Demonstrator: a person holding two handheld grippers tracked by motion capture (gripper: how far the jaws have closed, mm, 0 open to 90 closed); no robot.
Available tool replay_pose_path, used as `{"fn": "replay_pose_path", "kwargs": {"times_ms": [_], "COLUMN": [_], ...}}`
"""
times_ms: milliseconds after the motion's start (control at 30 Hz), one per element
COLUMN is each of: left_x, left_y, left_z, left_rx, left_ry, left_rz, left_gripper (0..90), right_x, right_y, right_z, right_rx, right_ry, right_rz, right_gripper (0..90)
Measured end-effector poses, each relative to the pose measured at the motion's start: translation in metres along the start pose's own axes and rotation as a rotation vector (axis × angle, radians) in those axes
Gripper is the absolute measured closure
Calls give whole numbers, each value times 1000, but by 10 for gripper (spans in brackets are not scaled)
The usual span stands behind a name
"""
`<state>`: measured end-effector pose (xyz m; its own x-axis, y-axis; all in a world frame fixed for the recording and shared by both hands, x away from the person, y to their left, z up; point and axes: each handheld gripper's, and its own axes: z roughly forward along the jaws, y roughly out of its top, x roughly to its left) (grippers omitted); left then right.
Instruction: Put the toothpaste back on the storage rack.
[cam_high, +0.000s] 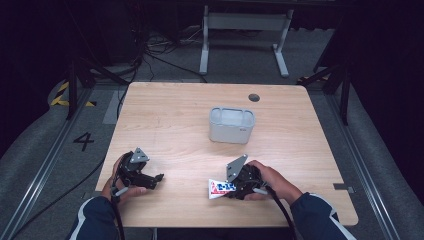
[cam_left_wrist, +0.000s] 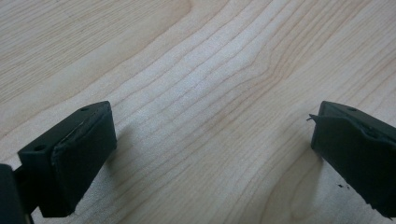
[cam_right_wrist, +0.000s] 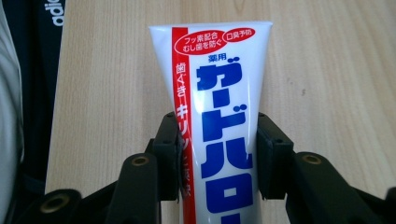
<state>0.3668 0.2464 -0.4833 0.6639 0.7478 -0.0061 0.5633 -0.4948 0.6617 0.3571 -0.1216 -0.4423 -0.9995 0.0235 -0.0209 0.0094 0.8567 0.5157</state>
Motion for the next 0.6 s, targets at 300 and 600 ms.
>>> {"fn": "replay_pose_path", "kwargs": {"times_ms": [300, 600], "left_x": [0, 0], "left_y": [0, 0], "left_z": [0, 0], "left_rx": [-6, -6], "left_ry": [5, 5], "left_rz": [6, 5], "left_gripper": [5, 5], "right_x": [-2, -7], "right_y": [-11, -21], "right_z": [-23, -43], "right_rx": [-122, -210], "right_ry": [-49, -83], "right_rz": [67, 105], "right_gripper": [614, 616]}}
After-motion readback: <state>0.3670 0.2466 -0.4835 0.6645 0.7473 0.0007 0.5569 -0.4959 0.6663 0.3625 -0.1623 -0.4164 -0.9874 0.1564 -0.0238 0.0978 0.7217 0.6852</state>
